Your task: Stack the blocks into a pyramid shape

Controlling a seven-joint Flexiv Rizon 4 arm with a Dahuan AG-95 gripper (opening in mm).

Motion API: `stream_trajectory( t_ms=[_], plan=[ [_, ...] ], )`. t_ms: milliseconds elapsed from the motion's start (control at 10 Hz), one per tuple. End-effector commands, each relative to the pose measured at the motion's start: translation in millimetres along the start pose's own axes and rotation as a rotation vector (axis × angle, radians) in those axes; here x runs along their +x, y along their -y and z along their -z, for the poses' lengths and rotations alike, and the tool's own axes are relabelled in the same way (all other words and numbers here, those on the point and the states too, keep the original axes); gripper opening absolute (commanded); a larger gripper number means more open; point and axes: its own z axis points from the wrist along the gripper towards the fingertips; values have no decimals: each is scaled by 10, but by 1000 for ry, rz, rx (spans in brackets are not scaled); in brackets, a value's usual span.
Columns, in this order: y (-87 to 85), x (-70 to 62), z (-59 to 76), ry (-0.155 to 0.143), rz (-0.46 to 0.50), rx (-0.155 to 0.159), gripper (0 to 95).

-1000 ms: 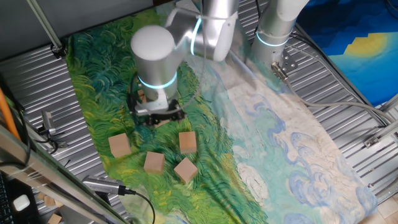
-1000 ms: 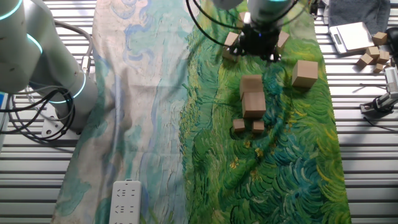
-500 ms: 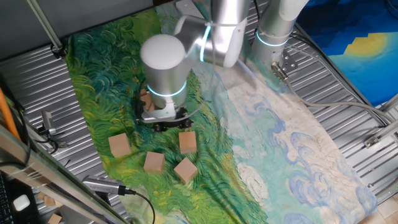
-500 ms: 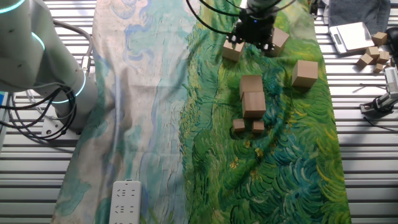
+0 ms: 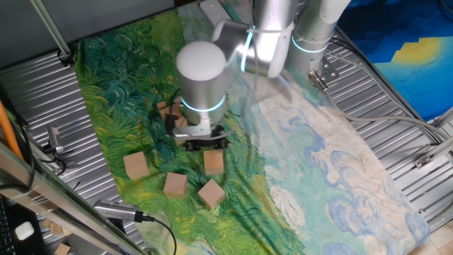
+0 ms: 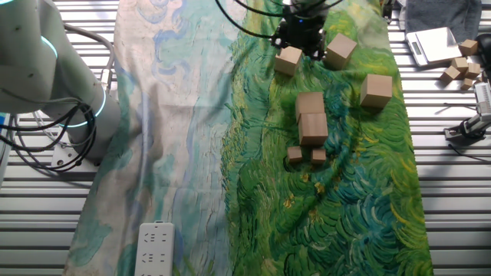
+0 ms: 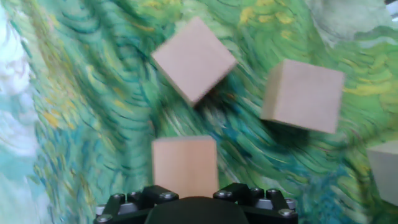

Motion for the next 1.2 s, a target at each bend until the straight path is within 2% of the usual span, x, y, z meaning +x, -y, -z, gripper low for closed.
stream_trajectory(
  t_ms=[100, 400, 500, 600, 700, 1000, 1200],
  plan=[
    [-43, -84, -56, 4, -9, 7, 760],
    [-125, -197, -125, 3, -29, 23, 760],
    [-149, -229, -145, 5, -37, 36, 570],
    [-154, -235, -149, 6, -42, 38, 190],
    [-148, -239, -174, 5, -47, 44, 0],
    [-132, -232, -228, 1, -51, 45, 0],
    [-134, -228, -213, 2, -57, 44, 0]
  ],
)
